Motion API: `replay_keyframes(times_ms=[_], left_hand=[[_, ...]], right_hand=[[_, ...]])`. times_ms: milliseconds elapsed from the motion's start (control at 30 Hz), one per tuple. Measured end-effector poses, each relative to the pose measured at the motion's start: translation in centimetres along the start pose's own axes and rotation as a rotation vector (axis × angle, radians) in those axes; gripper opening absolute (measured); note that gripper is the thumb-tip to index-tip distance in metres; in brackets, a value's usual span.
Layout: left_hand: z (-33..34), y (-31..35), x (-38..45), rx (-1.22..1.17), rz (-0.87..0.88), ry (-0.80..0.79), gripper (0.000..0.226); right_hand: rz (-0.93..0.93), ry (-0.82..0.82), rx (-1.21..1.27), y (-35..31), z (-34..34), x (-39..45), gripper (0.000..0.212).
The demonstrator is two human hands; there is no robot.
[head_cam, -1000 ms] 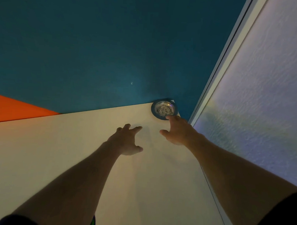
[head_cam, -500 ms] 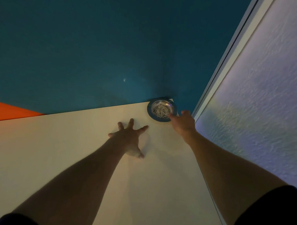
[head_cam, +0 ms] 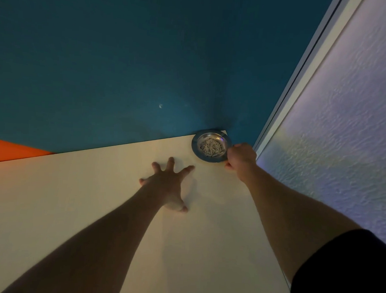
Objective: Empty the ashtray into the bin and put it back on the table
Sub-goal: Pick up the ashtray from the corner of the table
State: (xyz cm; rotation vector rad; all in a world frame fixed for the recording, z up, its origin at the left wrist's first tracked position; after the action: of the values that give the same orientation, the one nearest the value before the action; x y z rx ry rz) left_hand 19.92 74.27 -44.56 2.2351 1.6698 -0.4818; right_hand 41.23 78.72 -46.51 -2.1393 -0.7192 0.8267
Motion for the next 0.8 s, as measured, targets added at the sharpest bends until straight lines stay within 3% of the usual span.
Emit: replay_keyframes(times_ms=[267,367,467,667,800], left_hand=[[0.0,0.0,0.1,-0.005,0.002,0.008,0.122],[0.1,0.0,0.0,-0.007,-0.006,0.004,0.122],[0.2,-0.1,-0.1,0.006,-0.009,-0.001,0.121],[0.2,-0.2,0.0,-0.012,-0.02,-0.023,0.122],[0.1,-0.5,0.1,-0.172,-0.062,0.07,0.107]], right_hand=[[0.048,-0.008,0.066,0.2,0.0,0.1,0.008],[0.077,-0.071,0.128,0.1,0.0,-0.1,0.015],[0.07,-0.025,0.099,0.0,-0.3,-0.4,0.011],[0.041,0.002,0.101,-0.2,-1.1,-1.1,0.021],[0.016,-0.017,0.07,-0.2,-1.5,-1.6,0.013]])
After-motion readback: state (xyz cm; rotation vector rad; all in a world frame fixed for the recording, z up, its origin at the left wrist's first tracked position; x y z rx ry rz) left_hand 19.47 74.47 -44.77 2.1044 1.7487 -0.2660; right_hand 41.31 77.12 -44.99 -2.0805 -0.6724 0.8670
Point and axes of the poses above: each hand's wrist, its own x-axis towards the middle knuckle, its own z-axis out of the palm, y = z × x, the point moved 3 cm from there along x, towards the middle knuckle, and after that the axes turned 10 degrees about y, right-handed, at the moved point
